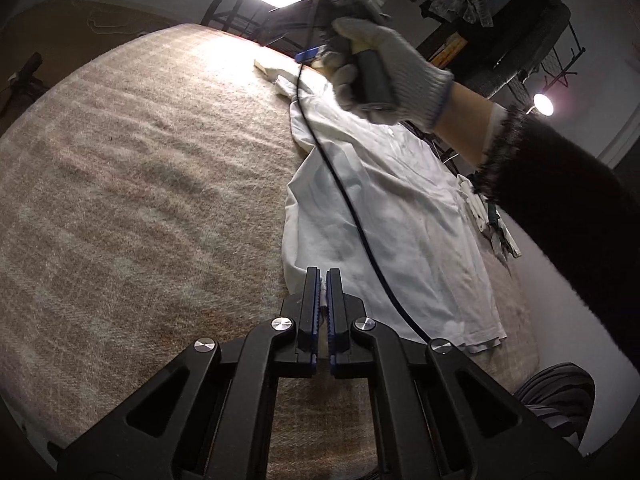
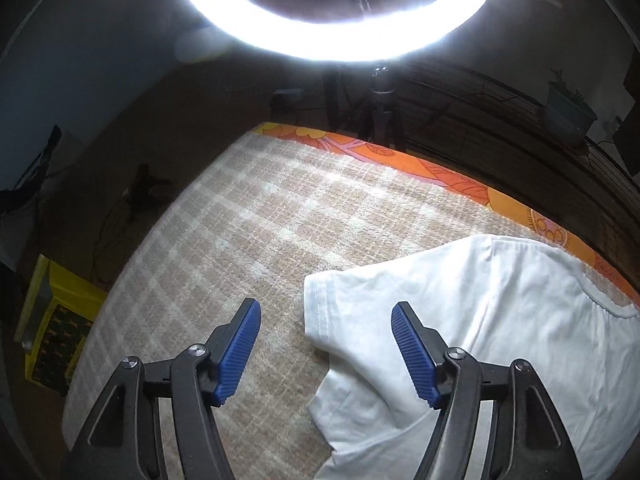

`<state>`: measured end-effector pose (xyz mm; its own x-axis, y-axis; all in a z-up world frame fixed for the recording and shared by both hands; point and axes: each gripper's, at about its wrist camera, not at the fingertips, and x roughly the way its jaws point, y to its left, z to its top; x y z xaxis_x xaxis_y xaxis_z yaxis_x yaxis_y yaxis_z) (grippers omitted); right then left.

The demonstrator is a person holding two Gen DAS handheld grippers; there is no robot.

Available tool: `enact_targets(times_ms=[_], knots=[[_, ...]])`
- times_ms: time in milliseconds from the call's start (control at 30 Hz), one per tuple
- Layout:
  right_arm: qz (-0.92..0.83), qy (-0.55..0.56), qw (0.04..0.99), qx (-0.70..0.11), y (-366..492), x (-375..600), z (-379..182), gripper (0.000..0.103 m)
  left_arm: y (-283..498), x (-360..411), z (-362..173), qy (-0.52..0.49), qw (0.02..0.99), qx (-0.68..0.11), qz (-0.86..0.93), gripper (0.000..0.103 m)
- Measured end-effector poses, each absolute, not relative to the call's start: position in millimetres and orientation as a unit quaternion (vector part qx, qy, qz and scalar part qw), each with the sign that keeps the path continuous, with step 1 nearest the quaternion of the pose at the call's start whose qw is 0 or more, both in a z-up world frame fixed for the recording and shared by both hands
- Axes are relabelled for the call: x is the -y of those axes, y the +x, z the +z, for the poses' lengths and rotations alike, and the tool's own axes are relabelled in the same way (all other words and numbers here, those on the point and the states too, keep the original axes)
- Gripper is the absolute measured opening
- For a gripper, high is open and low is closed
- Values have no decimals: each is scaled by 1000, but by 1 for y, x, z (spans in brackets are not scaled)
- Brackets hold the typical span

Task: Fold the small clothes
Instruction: 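Reach the right tool to the T-shirt's side edge and grasp it, then fold the grasped side edge over toward the shirt's middle with the right tool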

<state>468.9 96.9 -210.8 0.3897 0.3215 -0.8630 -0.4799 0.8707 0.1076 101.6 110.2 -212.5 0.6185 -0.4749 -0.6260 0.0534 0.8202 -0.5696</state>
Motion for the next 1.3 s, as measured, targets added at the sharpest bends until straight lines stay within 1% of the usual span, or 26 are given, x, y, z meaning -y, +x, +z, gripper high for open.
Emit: enact_targets(times_ms=[167,267,300,333,400,433,500,533,567,700,767,800,833,867,900,933,967,1000,1033,1167,1300], knots=[[225,-135,824,-502,481,-124,-231,65,104,-110,-212,-256,863,-409,-153,0],[214,-154,821,-507,487,-125,-240,56,105,-112,-213,-257,863,-407,-153,0],[215,-156,819,-509,489,-124,-243,49,105,-112,-213,-256,863,-407,-153,0],[214,-159,818,-510,490,-124,-245,39,101,-113,-213,-255,864,-407,-154,0],[210,-172,817,-509,489,-123,-249,31,100,-110,-213,-249,865,-407,-154,0],[213,-176,819,-503,488,-122,-249,20,100,-108,-213,-245,866,-408,-154,0],[209,-184,822,-496,488,-119,-248,8,99,-106,-212,-236,869,-408,-151,0],[209,-178,824,-496,490,-116,-247,4,98,-106,-212,-232,870,-408,-149,0],[209,-167,826,-496,490,-112,-243,3,96,-105,-212,-227,872,-408,-146,0],[210,-105,842,-486,500,-85,-224,2,88,-104,-210,-197,886,-404,-118,0],[212,-88,842,-487,504,-79,-220,2,88,-102,-210,-182,888,-410,-97,7],[212,-87,844,-485,505,-76,-218,2,89,-101,-211,-177,888,-414,-92,27],[213,-88,845,-483,506,-73,-216,2,91,-101,-214,-176,886,-419,-90,58],[214,-88,845,-482,507,-71,-214,2,94,-101,-217,-180,883,-424,-88,65],[217,-85,845,-481,505,-66,-214,2,97,-102,-221,-186,880,-429,-87,67],[218,-82,845,-481,504,-68,-214,2,99,-102,-225,-188,876,-436,-88,65],[221,-78,845,-481,505,-66,-212,2,102,-103,-229,-191,871,-444,-87,56],[223,-76,845,-480,504,-63,-210,2,106,-103,-234,-193,865,-456,-85,24],[226,-75,845,-479,504,-64,-210,2,111,-103,-242,-199,854,-472,-89,0],[236,-69,845,-476,505,-69,-210,2,111,-109,-244,-216,857,-455,-105,0],[256,-50,843,-470,506,-55,-203,2,99,-104,-221,-192,877,-426,-116,0]])
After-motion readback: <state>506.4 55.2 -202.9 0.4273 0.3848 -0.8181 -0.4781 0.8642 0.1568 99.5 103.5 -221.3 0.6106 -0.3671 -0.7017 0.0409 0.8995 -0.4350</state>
